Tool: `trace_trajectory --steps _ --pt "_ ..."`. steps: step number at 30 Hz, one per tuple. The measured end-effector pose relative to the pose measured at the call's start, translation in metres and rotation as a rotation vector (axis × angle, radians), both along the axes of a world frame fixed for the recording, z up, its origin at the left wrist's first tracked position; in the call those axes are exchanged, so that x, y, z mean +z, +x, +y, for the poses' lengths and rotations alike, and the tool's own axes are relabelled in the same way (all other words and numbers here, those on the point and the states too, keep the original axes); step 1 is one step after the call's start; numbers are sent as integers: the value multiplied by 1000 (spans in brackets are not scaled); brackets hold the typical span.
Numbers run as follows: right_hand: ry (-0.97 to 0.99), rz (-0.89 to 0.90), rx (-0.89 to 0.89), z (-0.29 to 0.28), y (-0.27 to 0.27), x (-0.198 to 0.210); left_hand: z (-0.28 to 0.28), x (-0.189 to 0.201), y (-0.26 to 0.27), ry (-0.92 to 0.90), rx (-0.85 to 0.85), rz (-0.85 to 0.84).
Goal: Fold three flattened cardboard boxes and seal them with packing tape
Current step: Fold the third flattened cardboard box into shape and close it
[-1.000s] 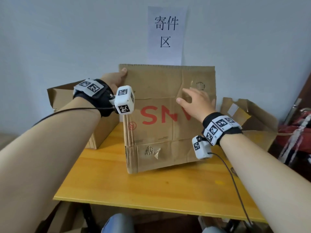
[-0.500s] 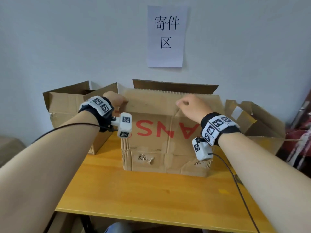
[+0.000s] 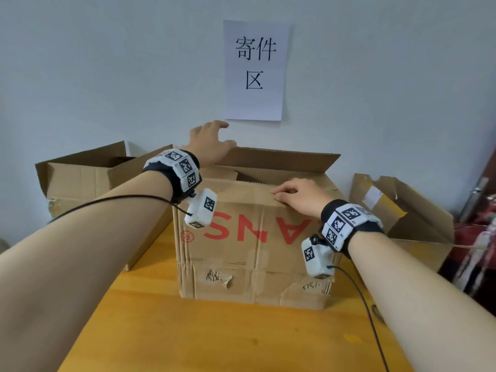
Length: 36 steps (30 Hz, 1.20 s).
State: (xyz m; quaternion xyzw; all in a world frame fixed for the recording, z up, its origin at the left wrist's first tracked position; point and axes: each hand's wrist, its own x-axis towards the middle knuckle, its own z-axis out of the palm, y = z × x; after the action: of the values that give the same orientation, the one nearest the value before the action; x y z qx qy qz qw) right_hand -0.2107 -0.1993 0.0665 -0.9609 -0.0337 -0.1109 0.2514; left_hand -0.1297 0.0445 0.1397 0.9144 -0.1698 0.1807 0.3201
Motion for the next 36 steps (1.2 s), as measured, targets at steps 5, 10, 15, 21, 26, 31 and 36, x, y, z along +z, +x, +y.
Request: trace_trajectory --steps 5,10,15,21,26,31,36 --pt "-10 -11 -26 -1 1 -2 -20 5 13 264 -97 244" --pt "24 1 -25 0 1 -2 -33 4 -3 273 -115 481" --pt "-10 -31 -38 0 6 -8 -46 -25 -9 521 -158 518" --pt "-6 7 -44 1 5 -3 -36 -42 -4 409 -254 576" --pt "6 -11 -47 3 5 -5 -46 -54 -6 387 -210 462" --pt "-8 -80 -59 5 -2 -8 -54 -75 -2 597 -135 257" --pt "61 -219 2 2 -41 -13 -55 -75 -8 554 -124 171"
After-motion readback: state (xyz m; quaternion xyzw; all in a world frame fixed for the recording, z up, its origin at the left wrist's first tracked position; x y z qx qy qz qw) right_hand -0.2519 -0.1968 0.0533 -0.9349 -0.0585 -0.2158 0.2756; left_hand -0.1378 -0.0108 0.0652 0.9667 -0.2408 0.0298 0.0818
